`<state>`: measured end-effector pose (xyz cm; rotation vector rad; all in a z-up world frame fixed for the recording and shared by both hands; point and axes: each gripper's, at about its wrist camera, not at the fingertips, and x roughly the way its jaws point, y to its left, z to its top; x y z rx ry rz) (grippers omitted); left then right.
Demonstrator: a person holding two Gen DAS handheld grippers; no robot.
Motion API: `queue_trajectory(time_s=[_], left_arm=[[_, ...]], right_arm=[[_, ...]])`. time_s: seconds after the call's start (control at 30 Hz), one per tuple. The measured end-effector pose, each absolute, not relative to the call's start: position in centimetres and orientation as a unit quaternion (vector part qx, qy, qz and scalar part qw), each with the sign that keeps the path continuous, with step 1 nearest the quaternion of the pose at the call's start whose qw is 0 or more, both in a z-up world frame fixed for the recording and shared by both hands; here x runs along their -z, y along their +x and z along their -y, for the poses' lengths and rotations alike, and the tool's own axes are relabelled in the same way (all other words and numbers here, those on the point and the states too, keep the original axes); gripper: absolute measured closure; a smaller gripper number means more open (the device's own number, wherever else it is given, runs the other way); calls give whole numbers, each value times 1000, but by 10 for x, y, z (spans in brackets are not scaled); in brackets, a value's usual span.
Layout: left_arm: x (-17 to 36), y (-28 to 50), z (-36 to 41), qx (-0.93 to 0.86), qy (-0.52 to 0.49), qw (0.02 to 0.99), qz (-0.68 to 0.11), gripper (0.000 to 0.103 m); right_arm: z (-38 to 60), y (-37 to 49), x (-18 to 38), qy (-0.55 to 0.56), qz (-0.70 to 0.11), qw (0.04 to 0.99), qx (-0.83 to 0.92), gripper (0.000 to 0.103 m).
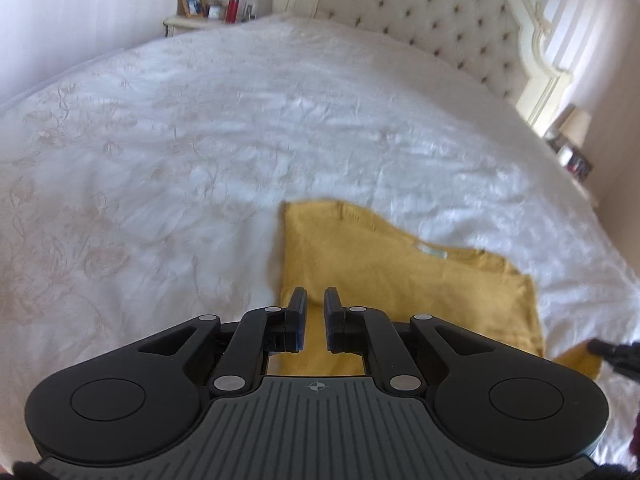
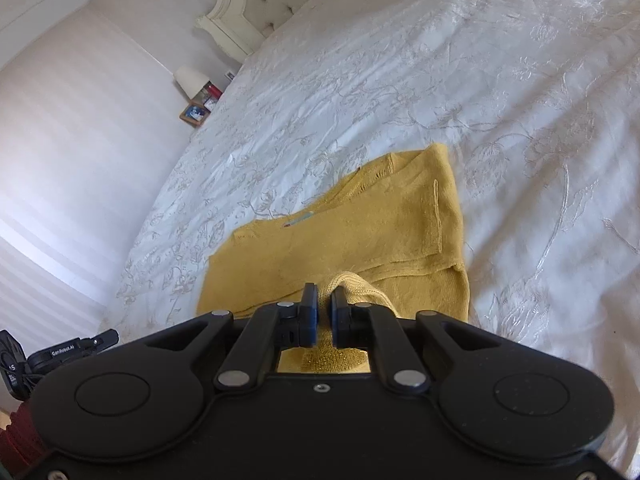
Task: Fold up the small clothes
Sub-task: 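Lift the hem with both tools and fold it onto the collar, release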
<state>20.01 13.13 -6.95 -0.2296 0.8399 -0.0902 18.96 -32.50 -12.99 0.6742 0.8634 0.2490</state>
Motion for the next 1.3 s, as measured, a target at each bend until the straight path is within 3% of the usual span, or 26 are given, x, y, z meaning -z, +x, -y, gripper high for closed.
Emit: queue_trajectory(time_s=[0.07, 0.13, 0.17, 0.43, 0.53, 0.6, 0.63, 0.67, 1.0, 1.3], left_arm=[[83, 194, -132, 41, -111, 893, -434, 86], [96, 184, -134, 29, -106, 886, -451, 64], [104, 179, -136, 26, -104, 882, -459, 61], [143, 176, -140, 43, -84, 847, -523, 57], [147, 181, -141, 68, -98, 840, -529, 58], [148, 184, -141, 85, -101, 834, -535, 69], [149, 184, -141, 92, -103, 834, -534, 85], [148, 184, -142, 95, -106, 836, -531, 94], [110, 199, -152, 113, -182, 854, -475, 95], [78, 279, -159, 87, -230, 887, -392, 95]], right_arm=[[325, 189, 134, 321, -415, 843, -118, 89], [325, 188, 138, 323, -421, 840, -115, 89], [326, 187, 141, 326, -424, 838, -113, 89], [323, 179, 147, 332, -437, 832, -82, 88], [320, 178, 146, 331, -440, 832, -71, 88], [318, 178, 146, 332, -441, 832, -66, 87], [317, 178, 145, 333, -441, 831, -64, 87], [316, 178, 145, 333, -442, 831, -62, 87], [317, 181, 128, 349, -414, 839, -50, 87], [337, 246, 119, 363, -368, 855, -41, 87]])
